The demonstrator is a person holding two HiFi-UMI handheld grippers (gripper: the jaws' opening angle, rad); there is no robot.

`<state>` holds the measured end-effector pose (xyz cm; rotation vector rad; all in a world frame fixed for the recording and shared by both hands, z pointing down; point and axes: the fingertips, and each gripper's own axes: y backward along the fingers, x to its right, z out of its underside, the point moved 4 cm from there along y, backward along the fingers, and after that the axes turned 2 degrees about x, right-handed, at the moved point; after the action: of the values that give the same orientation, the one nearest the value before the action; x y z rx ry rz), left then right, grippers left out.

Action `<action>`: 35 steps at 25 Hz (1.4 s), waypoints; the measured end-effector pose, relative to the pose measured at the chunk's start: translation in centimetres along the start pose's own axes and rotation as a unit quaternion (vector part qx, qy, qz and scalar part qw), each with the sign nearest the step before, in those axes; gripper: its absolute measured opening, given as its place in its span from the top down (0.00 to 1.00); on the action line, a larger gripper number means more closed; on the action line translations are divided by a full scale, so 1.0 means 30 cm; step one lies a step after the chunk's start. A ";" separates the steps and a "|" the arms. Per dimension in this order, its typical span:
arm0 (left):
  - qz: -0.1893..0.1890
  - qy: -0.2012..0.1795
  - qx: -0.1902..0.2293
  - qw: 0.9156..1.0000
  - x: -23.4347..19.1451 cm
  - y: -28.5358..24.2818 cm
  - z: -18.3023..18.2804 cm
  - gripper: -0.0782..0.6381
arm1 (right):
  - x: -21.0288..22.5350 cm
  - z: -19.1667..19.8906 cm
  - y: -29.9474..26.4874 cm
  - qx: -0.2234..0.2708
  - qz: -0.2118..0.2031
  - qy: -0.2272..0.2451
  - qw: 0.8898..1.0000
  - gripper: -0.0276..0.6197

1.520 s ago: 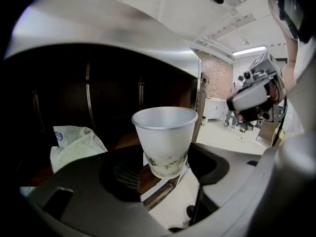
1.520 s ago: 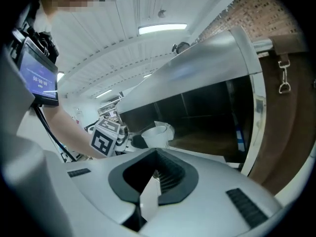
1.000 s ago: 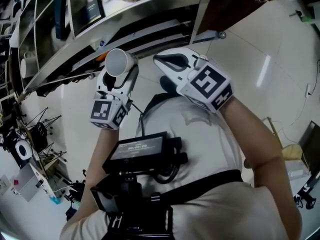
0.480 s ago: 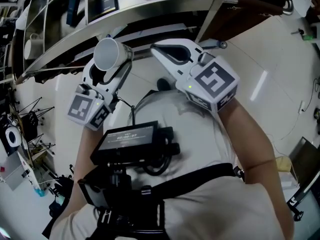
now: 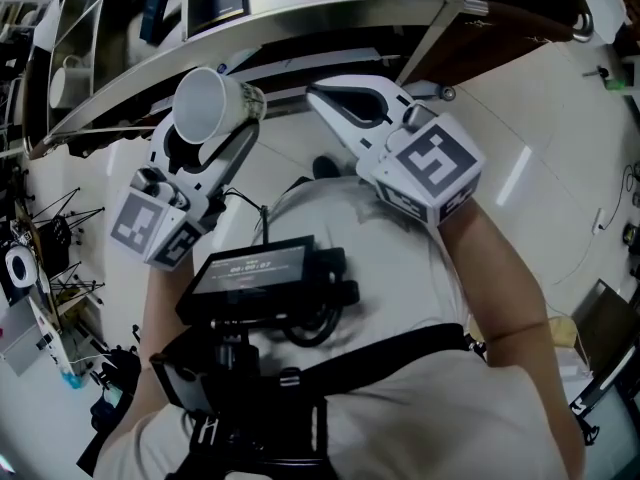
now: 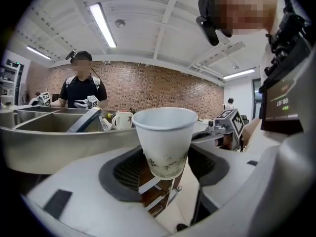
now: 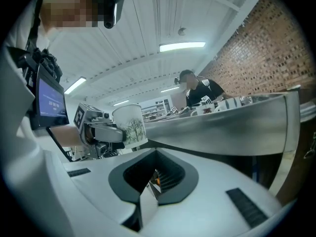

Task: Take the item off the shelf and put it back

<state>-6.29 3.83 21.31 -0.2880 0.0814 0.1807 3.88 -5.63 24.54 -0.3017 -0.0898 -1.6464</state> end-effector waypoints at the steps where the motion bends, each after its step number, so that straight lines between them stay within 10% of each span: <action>1: 0.004 0.003 0.002 1.000 0.004 0.003 -0.010 0.47 | -0.004 -0.006 -0.001 0.002 -0.001 0.001 1.000 0.95; 35: -0.009 0.022 0.028 0.999 -0.054 0.057 -0.008 0.47 | -0.029 -0.069 -0.022 0.037 -0.004 0.004 0.999 0.95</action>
<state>-8.22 5.09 20.79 -0.2368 0.1280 0.1538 2.99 -5.19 22.42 -0.2374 -0.1457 -1.6481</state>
